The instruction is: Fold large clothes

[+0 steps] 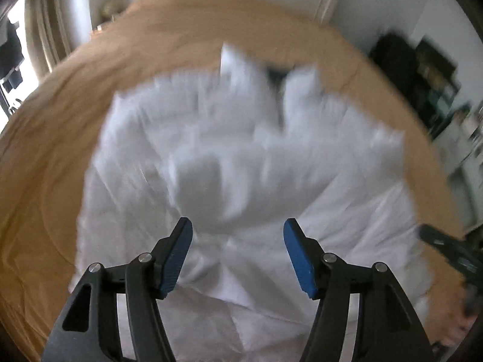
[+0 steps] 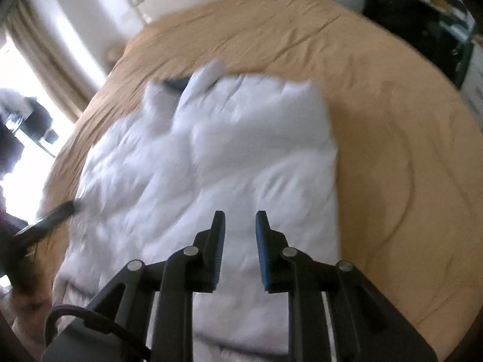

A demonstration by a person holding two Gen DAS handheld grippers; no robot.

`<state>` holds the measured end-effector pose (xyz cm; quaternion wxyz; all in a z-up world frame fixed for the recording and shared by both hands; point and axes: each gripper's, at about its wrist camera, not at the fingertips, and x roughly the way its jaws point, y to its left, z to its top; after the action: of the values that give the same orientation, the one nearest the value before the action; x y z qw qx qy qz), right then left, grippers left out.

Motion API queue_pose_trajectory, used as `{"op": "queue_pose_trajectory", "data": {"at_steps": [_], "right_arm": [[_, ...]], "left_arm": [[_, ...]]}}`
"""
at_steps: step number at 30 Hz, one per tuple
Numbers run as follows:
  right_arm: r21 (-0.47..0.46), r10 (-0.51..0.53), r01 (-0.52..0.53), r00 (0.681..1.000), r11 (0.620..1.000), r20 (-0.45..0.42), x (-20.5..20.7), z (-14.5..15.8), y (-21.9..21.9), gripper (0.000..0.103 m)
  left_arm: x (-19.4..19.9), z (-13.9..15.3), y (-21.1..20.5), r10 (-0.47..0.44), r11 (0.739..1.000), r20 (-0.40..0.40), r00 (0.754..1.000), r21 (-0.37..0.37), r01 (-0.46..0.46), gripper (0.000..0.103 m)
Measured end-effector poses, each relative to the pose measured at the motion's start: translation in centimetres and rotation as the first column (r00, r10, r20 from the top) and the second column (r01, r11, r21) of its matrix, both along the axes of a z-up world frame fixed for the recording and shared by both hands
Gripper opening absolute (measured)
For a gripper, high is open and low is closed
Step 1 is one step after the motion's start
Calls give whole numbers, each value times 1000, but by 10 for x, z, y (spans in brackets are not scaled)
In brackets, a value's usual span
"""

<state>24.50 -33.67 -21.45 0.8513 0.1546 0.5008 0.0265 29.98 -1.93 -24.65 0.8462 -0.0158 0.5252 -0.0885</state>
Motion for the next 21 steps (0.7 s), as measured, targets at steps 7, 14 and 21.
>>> {"op": "queue_pose_trajectory", "data": {"at_steps": [7, 14, 21], "right_arm": [[-250, -215, 167, 960, 954, -178, -41, -59, -57, 27], [-115, -159, 149, 984, 982, -83, -108, -16, -76, 73], [-121, -19, -4, 981, 993, -192, -144, -35, -54, 74]], "left_arm": [[-13, -15, 49, 71, 997, -58, 996, 3, -71, 34], [-89, 60, 102, 114, 991, 142, 983, 57, -123, 90], [-151, 19, 166, 205, 957, 11, 979, 208, -203, 90]]}}
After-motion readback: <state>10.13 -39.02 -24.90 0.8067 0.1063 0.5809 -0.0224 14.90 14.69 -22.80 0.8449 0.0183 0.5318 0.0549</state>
